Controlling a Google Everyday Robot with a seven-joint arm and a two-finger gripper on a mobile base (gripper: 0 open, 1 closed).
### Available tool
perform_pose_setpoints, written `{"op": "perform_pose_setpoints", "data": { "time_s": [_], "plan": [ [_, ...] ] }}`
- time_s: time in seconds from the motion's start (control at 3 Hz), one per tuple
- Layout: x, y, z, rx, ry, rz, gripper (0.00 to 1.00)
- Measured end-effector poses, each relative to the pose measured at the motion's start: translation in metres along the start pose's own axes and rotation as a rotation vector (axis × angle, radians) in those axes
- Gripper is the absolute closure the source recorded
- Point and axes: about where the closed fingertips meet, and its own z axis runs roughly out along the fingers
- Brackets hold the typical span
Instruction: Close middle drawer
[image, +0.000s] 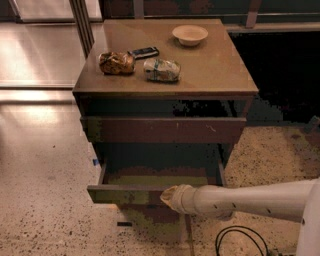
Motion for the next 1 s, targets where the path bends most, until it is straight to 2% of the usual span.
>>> {"op": "perform_pose_setpoints", "data": {
  "time_s": [0.33, 1.0],
  "plan": [
    [-0.0117, -0.0306, 0.0118, 0.025, -0.001, -0.015, 1.0],
    [-0.0128, -0.0334, 0.0129, 0.031, -0.004, -0.009, 1.0]
  ]
}}
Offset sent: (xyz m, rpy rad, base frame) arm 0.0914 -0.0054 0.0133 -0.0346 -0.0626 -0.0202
